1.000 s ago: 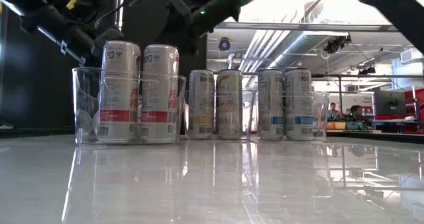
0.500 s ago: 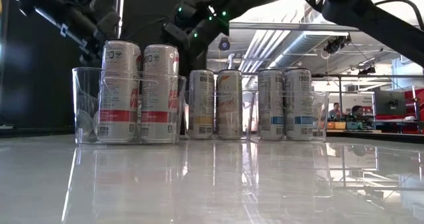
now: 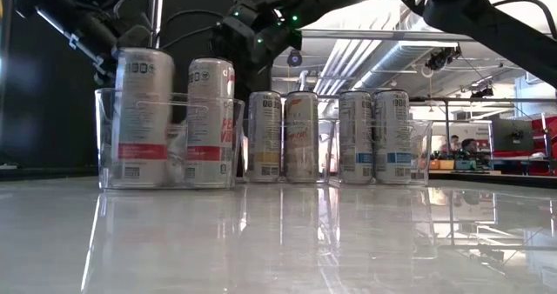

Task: Sort soda cans
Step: Adjust the white pink soda cans

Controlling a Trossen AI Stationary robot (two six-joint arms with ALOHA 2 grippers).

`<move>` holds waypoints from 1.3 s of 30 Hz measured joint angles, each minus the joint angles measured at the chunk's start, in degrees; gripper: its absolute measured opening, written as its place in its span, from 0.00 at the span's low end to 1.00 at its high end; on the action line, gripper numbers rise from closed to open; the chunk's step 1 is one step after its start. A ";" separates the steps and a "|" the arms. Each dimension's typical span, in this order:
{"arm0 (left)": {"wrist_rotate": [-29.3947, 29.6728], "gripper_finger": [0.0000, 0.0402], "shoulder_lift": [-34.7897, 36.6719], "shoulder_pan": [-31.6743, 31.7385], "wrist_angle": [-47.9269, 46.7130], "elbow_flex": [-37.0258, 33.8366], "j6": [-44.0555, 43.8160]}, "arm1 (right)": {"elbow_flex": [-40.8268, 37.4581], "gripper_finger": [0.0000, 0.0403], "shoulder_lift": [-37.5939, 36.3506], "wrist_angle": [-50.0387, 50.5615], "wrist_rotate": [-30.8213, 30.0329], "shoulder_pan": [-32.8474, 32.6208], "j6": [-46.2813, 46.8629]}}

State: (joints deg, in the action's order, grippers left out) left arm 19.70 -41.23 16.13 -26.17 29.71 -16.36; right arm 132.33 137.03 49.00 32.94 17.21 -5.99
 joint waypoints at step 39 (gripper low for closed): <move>-10.36 0.08 -4.26 -7.79 -0.26 -0.85 2.19 | 1.92 0.69 -6.23 -4.26 -16.12 -11.10 -2.96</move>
State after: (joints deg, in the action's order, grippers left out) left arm 9.34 -45.50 8.34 -26.44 28.87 -14.17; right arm 134.26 130.80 44.74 16.81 6.11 -8.94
